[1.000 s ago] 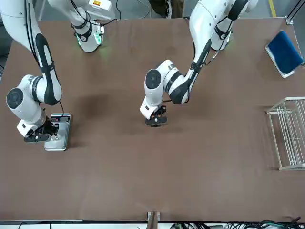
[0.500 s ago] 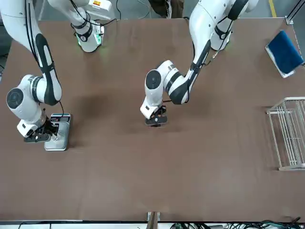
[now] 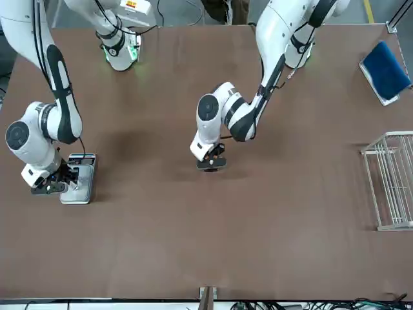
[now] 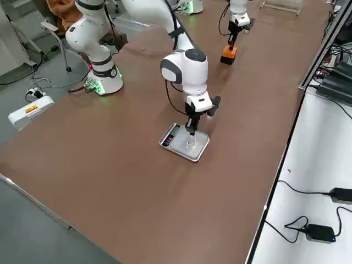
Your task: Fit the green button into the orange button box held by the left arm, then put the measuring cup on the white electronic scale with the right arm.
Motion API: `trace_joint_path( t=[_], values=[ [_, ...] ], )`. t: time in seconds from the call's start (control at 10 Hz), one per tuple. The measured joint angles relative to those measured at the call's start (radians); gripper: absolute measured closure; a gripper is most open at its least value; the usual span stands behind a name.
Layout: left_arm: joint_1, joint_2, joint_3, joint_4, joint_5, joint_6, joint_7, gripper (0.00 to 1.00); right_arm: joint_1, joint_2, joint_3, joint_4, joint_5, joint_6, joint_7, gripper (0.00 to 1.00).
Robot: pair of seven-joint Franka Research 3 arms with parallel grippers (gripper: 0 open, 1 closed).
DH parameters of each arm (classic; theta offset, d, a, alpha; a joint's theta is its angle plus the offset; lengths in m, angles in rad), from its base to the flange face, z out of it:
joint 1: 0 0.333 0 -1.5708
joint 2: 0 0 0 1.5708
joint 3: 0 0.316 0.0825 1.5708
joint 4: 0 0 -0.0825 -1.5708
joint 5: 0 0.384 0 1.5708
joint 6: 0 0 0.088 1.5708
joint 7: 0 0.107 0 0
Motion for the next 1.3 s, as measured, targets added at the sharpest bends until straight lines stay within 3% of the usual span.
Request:
trace_joint_path(
  t=[0.4,0.6,1.1,1.2,1.3],
  values=[
    [0.000,0.000,0.000,-0.001,0.000,0.013,0.000,0.99,0.000,0.000,0.000,0.007,0.000,-0.002,-0.001,0.66],
    [0.000,0.000,0.000,-0.002,0.000,0.014,0.000,0.99,0.002,-0.011,0.001,0.027,0.000,-0.060,-0.001,0.65],
    [0.000,0.000,0.000,-0.006,0.000,0.014,0.000,0.99,0.015,-0.133,0.029,0.183,0.002,-0.409,0.032,0.57],
    [0.000,0.000,0.000,-0.006,0.000,0.014,0.000,0.99,0.020,-0.152,0.056,0.236,0.003,-0.497,0.074,0.43],
    [0.000,0.000,-0.001,-0.007,0.000,0.014,0.000,0.99,0.025,-0.161,0.082,0.300,0.003,-0.588,0.119,0.41]
  ],
)
